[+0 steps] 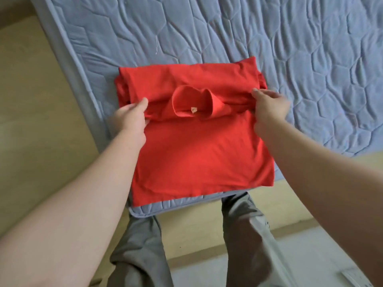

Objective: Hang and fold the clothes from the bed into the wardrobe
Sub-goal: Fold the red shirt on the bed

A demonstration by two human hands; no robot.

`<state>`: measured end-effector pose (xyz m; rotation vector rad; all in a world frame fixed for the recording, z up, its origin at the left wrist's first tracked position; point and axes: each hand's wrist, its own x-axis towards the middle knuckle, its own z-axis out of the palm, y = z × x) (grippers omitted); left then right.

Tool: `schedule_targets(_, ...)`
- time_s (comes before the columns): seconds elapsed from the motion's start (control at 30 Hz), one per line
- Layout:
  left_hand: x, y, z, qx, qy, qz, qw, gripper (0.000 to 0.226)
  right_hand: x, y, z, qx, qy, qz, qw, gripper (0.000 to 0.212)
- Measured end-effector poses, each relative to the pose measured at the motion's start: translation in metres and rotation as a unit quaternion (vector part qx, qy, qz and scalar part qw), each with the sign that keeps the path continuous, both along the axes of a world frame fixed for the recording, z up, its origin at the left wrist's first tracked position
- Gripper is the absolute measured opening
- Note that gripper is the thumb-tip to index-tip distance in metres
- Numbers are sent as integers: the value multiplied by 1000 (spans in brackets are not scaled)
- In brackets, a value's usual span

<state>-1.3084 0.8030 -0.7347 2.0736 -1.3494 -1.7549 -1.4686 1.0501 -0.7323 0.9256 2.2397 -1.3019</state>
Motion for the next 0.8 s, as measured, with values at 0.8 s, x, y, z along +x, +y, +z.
schedule_targets(0.8,126,70,8,87,-44,8,995,50,103,69,18,215,3,208,954,41)
